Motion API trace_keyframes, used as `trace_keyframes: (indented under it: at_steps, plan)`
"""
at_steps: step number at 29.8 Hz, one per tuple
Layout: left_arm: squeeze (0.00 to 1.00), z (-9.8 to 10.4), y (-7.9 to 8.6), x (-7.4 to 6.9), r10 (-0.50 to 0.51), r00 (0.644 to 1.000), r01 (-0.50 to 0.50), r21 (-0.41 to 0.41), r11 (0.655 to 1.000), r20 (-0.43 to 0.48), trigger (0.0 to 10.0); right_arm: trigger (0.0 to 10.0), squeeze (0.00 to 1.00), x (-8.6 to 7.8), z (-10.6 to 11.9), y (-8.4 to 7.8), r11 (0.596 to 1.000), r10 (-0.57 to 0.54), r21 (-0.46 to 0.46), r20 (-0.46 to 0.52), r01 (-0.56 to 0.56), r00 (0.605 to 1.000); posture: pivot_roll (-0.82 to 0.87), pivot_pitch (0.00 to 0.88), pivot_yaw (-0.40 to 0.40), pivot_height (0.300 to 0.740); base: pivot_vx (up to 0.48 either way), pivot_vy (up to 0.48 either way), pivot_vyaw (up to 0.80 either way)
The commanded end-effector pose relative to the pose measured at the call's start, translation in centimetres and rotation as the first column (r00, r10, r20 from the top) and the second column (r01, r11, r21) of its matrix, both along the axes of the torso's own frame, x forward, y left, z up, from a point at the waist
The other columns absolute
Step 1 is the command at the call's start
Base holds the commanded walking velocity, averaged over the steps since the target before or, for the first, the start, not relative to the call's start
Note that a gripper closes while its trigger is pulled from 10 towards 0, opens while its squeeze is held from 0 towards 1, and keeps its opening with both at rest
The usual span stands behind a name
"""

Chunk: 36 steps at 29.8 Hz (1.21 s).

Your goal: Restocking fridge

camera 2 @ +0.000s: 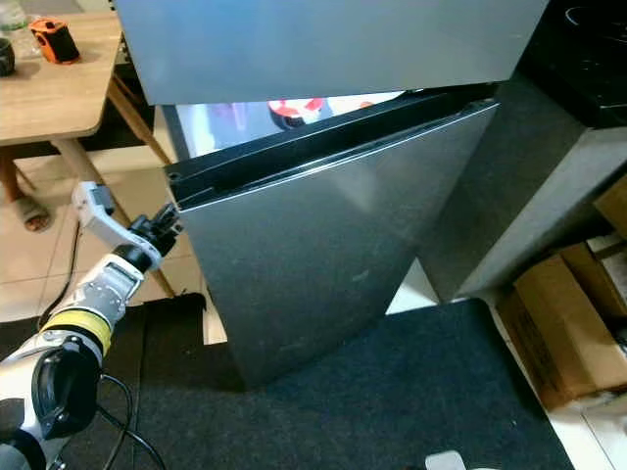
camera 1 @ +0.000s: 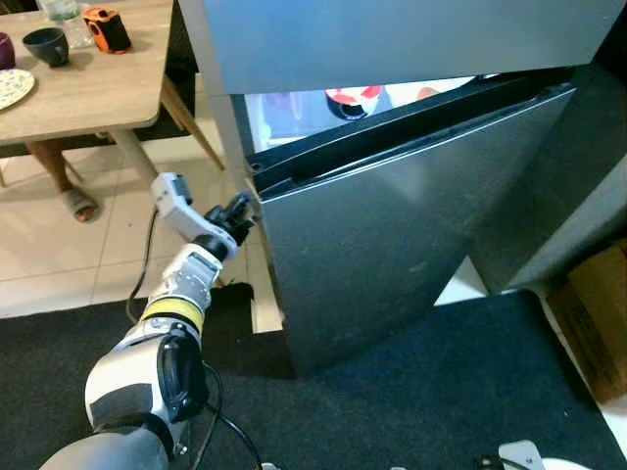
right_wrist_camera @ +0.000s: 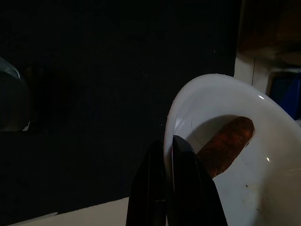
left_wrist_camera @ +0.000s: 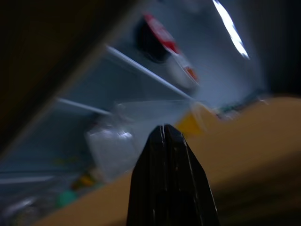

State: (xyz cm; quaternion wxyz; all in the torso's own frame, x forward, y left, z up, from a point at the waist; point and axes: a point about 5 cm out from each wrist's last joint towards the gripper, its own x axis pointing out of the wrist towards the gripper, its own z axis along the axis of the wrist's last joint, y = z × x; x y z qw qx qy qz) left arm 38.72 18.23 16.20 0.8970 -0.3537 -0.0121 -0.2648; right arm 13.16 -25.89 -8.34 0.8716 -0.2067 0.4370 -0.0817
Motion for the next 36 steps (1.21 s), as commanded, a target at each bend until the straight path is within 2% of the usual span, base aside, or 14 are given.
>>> trace_keyframes:
  at_steps: [1,7,10,12,13,16,20,22,27,28,30,31,33,36]
  plan:
    - [0.00,-0.8,-2.2,-0.5,-0.153,0.988,0.153,0.011,0.988,-0.006,10.0,10.0,0.00,-0.9,-0.2,-0.4,1.000,-0.023,-0.007,-0.019,0.023,1.000,-0.14,0.193,0.014,0.740,0.000,0.000,0.00]
    - [0.00,-1.7,-3.0,-1.4,-0.296,0.955,0.296,0.003,0.955,0.010,10.0,10.0,0.00,-0.8,-0.2,-0.4,1.000,-0.024,-0.007,-0.019,0.024,1.000,-0.14,0.187,0.014,0.740,0.000,0.000,0.00]
    - [0.00,-2.5,-4.0,-2.4,-0.427,0.904,0.427,-0.035,0.903,0.020,10.0,10.0,0.00,-0.7,-0.1,-0.4,1.000,-0.023,-0.007,-0.017,0.023,1.000,-0.13,0.184,0.013,0.740,0.000,0.000,0.00]
    - [0.00,-3.6,-5.5,-3.7,-0.572,0.820,0.572,-0.076,0.817,0.026,10.0,10.0,0.00,-0.7,-0.1,-0.4,1.000,-0.022,-0.007,-0.017,0.022,1.000,-0.13,0.184,0.013,0.740,0.000,0.000,0.00]
    - [0.00,-4.3,-6.8,-4.8,-0.662,0.749,0.662,-0.091,0.744,0.034,10.0,10.0,0.00,-0.6,-0.1,-0.3,1.000,-0.020,-0.006,-0.017,0.020,1.000,-0.13,0.184,0.012,0.740,0.000,0.000,0.00]
    - [0.00,-4.7,-7.6,-5.4,-0.712,0.701,0.712,-0.100,0.695,0.041,10.0,10.0,0.00,-0.6,-0.1,-0.3,1.000,-0.020,-0.006,-0.016,0.020,1.000,-0.13,0.184,0.012,0.740,0.000,0.000,0.00]
    - [0.00,-7.3,-11.6,-10.4,-0.901,0.430,0.898,-0.132,0.420,0.055,10.0,10.0,0.00,-0.5,-0.1,-0.2,1.000,-0.018,-0.008,-0.017,0.018,1.000,-0.13,0.184,0.010,0.740,0.000,0.000,0.00]
    - [0.00,-7.6,-12.0,-11.0,-0.914,0.401,0.911,-0.129,0.392,0.053,10.0,10.0,0.00,-0.5,-0.1,-0.2,1.000,-0.018,-0.008,-0.017,0.018,1.000,-0.13,0.184,0.010,0.740,0.000,0.000,0.00]
    - [0.00,-11.4,-11.0,-11.1,-0.815,0.563,0.811,-0.095,0.577,-0.137,10.0,10.0,0.00,-0.5,-0.1,-0.3,1.000,-0.023,-0.010,-0.017,0.023,1.000,-0.13,0.182,0.012,0.740,0.000,0.000,0.00]
    - [0.00,-11.4,-11.0,-11.1,-0.815,0.563,0.811,-0.095,0.577,-0.137,10.0,10.0,0.00,-0.5,-0.1,-0.3,1.000,-0.023,-0.010,-0.017,0.023,1.000,-0.13,0.182,0.012,0.740,0.000,0.000,0.00]
    - [0.00,-13.2,-8.7,-10.9,-0.686,0.683,0.696,-0.061,0.715,-0.251,10.0,10.0,0.00,-0.7,-0.2,-0.3,1.000,-0.028,-0.011,-0.020,0.028,0.999,-0.13,0.181,0.015,0.740,0.000,0.000,0.00]
    - [0.00,-13.2,-8.7,-10.9,-0.686,0.683,0.696,-0.061,0.715,-0.251,10.0,10.0,0.00,-0.7,-0.2,-0.3,1.000,-0.028,-0.011,-0.020,0.028,0.999,-0.13,0.181,0.015,0.740,0.000,0.000,0.00]
    - [0.00,-14.5,-6.5,-11.4,-0.574,0.744,0.601,-0.031,0.798,-0.342,10.0,10.0,0.00,-0.8,-0.2,-0.4,0.999,-0.032,-0.012,-0.023,0.032,0.999,-0.13,0.180,0.016,0.740,0.000,0.000,0.00]
    - [0.00,-16.6,-3.5,-12.9,-0.423,0.776,0.487,0.019,0.873,-0.467,10.0,10.0,0.00,-0.9,-0.2,-0.4,0.999,-0.035,-0.013,-0.025,0.035,0.999,-0.13,0.180,0.016,0.740,0.000,0.000,0.00]
